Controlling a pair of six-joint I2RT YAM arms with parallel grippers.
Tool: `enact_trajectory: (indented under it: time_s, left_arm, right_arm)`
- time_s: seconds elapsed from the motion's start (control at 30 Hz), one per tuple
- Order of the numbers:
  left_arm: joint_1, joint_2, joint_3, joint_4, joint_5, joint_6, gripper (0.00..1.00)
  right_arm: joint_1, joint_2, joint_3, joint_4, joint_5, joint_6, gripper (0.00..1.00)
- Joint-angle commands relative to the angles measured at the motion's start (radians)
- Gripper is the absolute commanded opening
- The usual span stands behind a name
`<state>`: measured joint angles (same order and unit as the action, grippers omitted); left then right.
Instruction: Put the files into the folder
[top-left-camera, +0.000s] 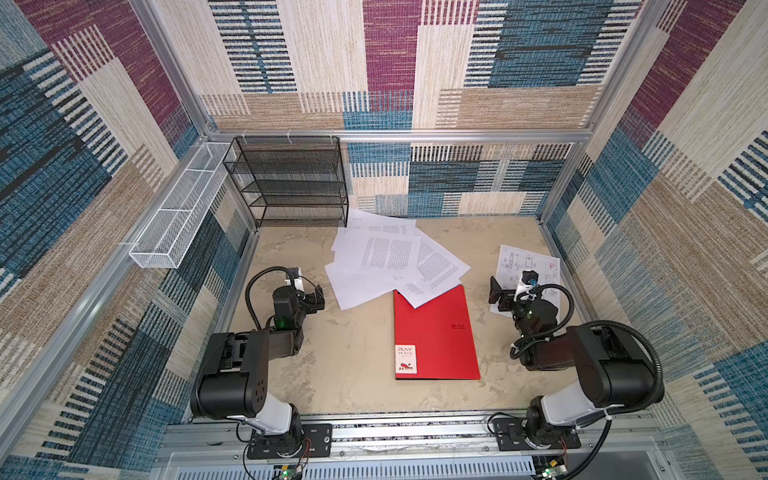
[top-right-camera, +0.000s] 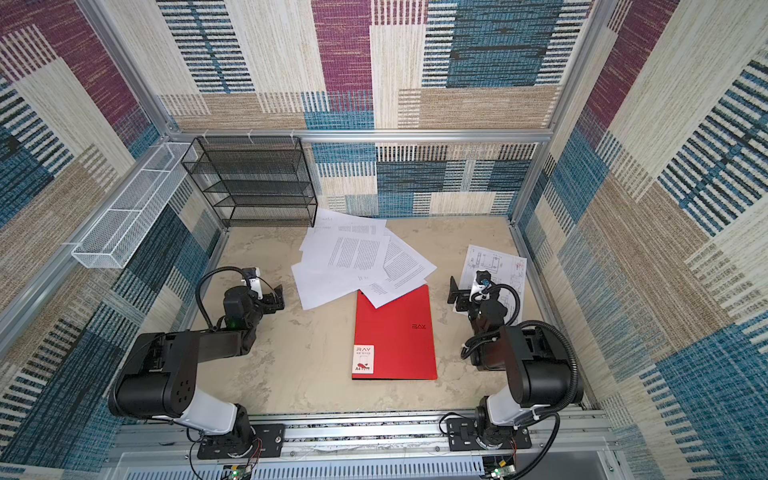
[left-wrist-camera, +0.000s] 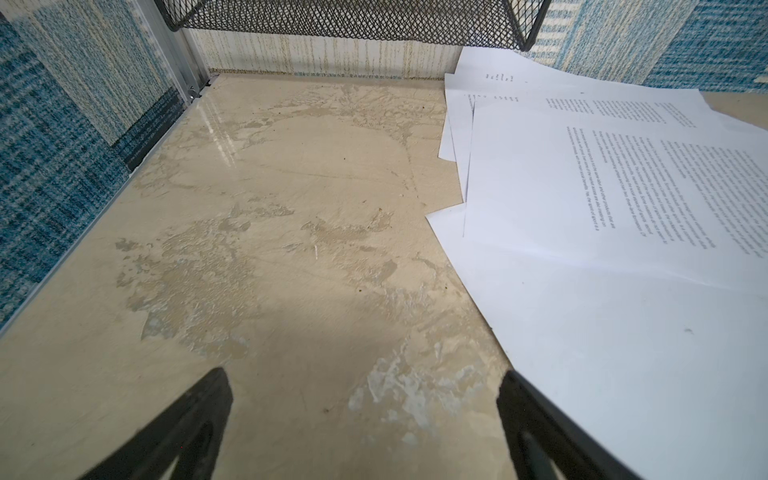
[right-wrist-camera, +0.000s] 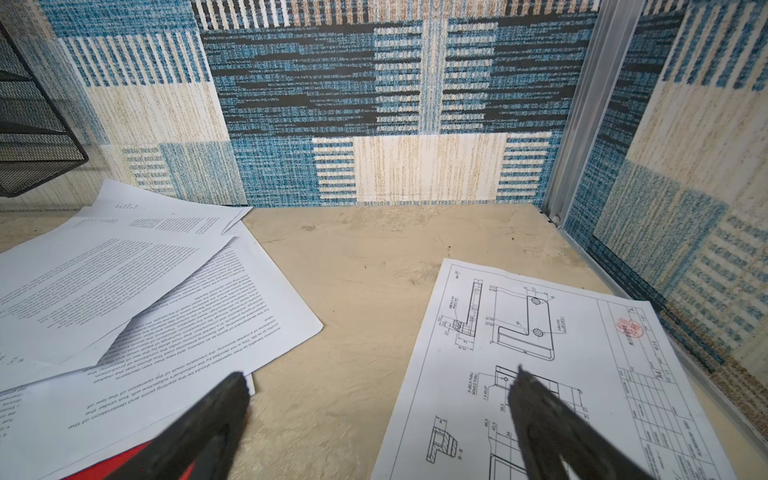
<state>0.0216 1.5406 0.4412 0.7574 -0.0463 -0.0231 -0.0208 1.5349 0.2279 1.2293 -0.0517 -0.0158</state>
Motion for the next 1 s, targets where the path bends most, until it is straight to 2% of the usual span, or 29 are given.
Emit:
enact_trajectory:
  time_s: [0.0,0.13,0.23,0.43,0.47,0.5,0.57,0.63,0.73,0.77,0.83,0.87,0.97]
  left_arm:
    - [0.001,-0.004,0.001,0.022,0.008,0.023,0.99]
    - [0.004,-0.005,-0.003,0.027,-0.002,0.018,0.99]
    - [0.005,-0.008,-0.022,0.059,-0.060,-0.007,0.99]
    - [0.001,-0.016,-0.020,0.059,-0.057,-0.001,0.99]
    - [-0.005,-0.059,-0.001,-0.007,-0.086,-0.003,0.99]
    - [-0.021,-0.113,0.058,-0.175,-0.151,-0.012,0.99]
    - [-0.055,-0.188,0.167,-0.395,-0.268,-0.044,0.99]
    - [-0.077,-0.272,0.254,-0.612,-0.327,-0.220,0.99]
    - [-0.113,-0.341,0.362,-0.927,-0.346,-0.475,0.99]
    - [-0.122,-0.356,0.373,-0.965,-0.304,-0.510,0.99]
    - [-0.144,-0.376,0.385,-1.018,-0.148,-0.574,0.99]
    - [-0.165,-0.384,0.384,-1.035,-0.058,-0.586,0.99]
    - [-0.270,-0.378,0.383,-1.083,0.115,-0.578,0.99]
  right_arm:
    - [0.001,-0.004,-0.003,0.028,-0.002,-0.007,1.00]
    - [0.001,-0.003,-0.004,0.025,-0.002,-0.006,1.00]
    - [0.000,-0.004,-0.003,0.025,-0.003,-0.006,1.00]
    - [0.001,-0.002,-0.002,0.025,-0.002,-0.007,1.00]
    - [0.001,-0.011,-0.009,0.042,0.009,-0.006,1.00]
    - [0.008,-0.070,-0.002,-0.001,0.058,0.002,1.00]
    - [0.016,-0.231,0.096,-0.331,0.217,0.078,1.00]
    - [0.016,-0.338,0.178,-0.518,0.310,0.218,1.00]
    - [0.016,-0.396,0.265,-0.705,0.273,0.354,1.00]
    - [0.016,-0.403,0.278,-0.750,0.303,0.406,1.00]
    - [0.013,-0.417,0.321,-0.943,0.413,0.586,1.00]
    - [0.004,-0.427,0.330,-1.012,0.404,0.654,1.00]
    - [0.003,-0.454,0.318,-1.057,0.148,0.618,1.00]
